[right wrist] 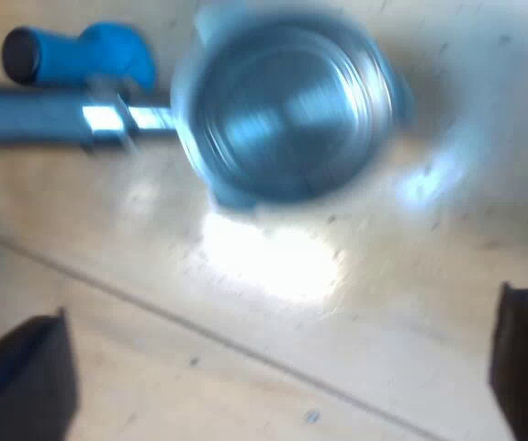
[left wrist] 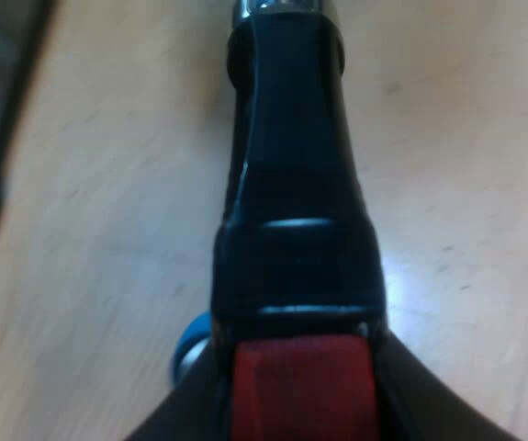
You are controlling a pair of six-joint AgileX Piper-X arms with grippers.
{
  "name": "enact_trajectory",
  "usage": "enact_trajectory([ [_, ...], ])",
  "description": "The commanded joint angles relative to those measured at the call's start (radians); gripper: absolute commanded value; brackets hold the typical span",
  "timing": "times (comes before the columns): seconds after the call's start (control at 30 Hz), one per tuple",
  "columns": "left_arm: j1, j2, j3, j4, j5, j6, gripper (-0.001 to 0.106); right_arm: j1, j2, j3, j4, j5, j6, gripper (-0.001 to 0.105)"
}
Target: Put the handle in the coffee machine
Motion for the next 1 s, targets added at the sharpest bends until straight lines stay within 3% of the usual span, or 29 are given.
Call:
enact_trajectory([
  [0.03, 0.067, -0.006, -0.011, -0.018, 0.056, 0.005, 0.0, 0.046, -0.007, -0.01, -0.017, 0.087, -0.019, 0.071],
  [0.13, 0.138, -0.006, -0.013, -0.019, 0.081, 0.009, 0.0, 0.103, -0.007, -0.01, -0.06, 0.202, -0.072, 0.061],
  [0.17, 0.162, -0.006, -0.013, -0.02, 0.081, 0.013, 0.0, 0.127, -0.007, -0.01, -0.082, 0.303, -0.076, 0.061],
  [0.2, 0.172, -0.006, -0.013, -0.024, 0.084, 0.013, 0.0, 0.135, -0.007, -0.01, -0.089, 0.338, -0.079, 0.061],
  [0.27, 0.213, -0.006, -0.013, -0.037, 0.106, 0.012, 0.0, 0.178, -0.005, -0.01, -0.146, 0.549, -0.097, 0.06],
  [0.37, 0.262, 0.011, -0.013, -0.061, 0.15, 0.001, 0.0, 0.212, 0.001, -0.01, -0.238, 0.71, -0.171, 0.06],
  [0.57, 0.312, 0.04, -0.013, -0.087, 0.184, -0.008, 0.0, 0.223, 0.03, -0.01, -0.374, 0.815, -0.246, 0.06],
  [0.67, 0.35, 0.05, -0.013, -0.132, 0.212, -0.011, 0.0, 0.223, 0.063, -0.01, -0.43, 0.932, -0.249, 0.06],
  [0.73, 0.371, 0.071, -0.013, -0.185, 0.224, -0.048, 0.0, 0.223, 0.107, -0.01, -0.493, 0.991, -0.272, 0.06],
  [0.9, 0.406, 0.13, -0.013, -0.254, 0.245, -0.062, 0.0, 0.223, 0.197, -0.01, -0.626, 0.993, -0.367, 0.06],
  [1.0, 0.432, 0.156, -0.013, -0.281, 0.245, -0.06, 0.0, 0.223, 0.245, -0.01, -0.683, 0.993, -0.369, 0.06],
])
